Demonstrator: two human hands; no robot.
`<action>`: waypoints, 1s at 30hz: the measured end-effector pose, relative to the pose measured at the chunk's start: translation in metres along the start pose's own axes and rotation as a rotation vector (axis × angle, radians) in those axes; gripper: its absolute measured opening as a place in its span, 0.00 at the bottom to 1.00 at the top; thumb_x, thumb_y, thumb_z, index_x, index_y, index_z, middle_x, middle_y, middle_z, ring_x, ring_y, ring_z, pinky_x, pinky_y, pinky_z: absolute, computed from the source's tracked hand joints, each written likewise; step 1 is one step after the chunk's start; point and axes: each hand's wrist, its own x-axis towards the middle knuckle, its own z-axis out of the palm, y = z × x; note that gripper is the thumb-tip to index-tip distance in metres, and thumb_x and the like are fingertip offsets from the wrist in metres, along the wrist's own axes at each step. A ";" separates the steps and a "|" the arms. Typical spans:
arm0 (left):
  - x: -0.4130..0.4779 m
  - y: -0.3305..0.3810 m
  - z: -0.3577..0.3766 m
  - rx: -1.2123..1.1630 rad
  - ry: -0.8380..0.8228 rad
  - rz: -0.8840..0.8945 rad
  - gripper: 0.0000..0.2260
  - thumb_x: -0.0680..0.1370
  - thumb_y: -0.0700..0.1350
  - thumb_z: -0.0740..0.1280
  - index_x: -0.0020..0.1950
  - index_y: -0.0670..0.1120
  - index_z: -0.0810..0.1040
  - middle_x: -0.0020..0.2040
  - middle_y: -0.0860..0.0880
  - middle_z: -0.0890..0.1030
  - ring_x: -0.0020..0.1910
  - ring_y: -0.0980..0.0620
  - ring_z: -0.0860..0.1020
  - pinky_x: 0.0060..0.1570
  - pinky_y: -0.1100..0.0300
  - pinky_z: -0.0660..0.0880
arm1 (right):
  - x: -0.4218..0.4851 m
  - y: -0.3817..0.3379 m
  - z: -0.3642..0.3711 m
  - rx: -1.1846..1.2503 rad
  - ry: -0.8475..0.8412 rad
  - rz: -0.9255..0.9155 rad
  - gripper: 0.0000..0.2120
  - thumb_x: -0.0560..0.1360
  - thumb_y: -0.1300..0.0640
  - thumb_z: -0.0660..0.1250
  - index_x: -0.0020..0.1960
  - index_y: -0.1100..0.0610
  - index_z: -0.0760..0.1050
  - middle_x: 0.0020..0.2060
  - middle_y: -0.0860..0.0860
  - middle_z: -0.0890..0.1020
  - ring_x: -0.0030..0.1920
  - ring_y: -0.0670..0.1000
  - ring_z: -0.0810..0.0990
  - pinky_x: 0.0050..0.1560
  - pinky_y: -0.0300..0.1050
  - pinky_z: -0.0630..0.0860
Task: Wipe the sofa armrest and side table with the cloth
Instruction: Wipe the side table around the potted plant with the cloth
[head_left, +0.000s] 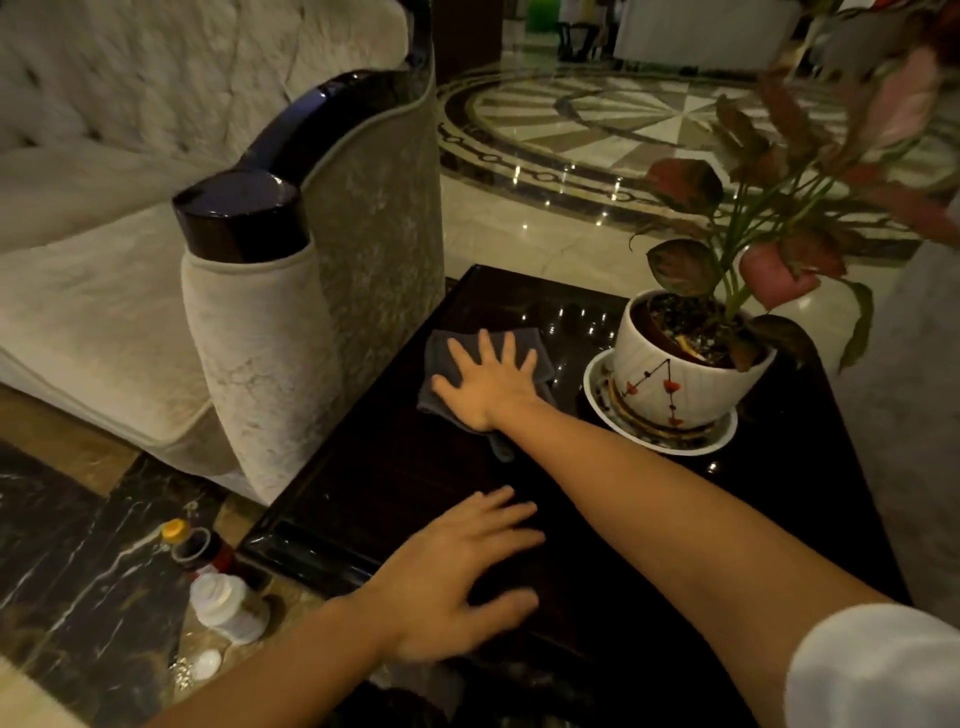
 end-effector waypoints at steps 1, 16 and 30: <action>-0.001 -0.008 -0.005 0.028 0.106 -0.069 0.26 0.79 0.63 0.58 0.74 0.54 0.69 0.78 0.55 0.63 0.78 0.59 0.53 0.77 0.61 0.48 | -0.006 0.007 0.005 -0.003 0.011 0.036 0.38 0.76 0.27 0.44 0.81 0.42 0.41 0.82 0.54 0.41 0.79 0.66 0.36 0.73 0.73 0.37; 0.083 -0.080 -0.027 0.372 0.209 -0.595 0.31 0.80 0.63 0.51 0.79 0.47 0.57 0.80 0.43 0.56 0.79 0.42 0.50 0.77 0.46 0.50 | -0.241 0.044 0.037 -0.110 0.029 -0.284 0.33 0.74 0.22 0.46 0.77 0.29 0.45 0.81 0.45 0.51 0.80 0.63 0.47 0.73 0.62 0.40; 0.084 -0.082 -0.023 0.389 0.226 -0.652 0.39 0.76 0.69 0.42 0.80 0.46 0.49 0.81 0.45 0.52 0.80 0.45 0.47 0.78 0.48 0.46 | 0.034 0.033 -0.010 0.046 0.068 0.085 0.36 0.75 0.25 0.45 0.79 0.35 0.44 0.82 0.49 0.44 0.80 0.62 0.38 0.74 0.70 0.36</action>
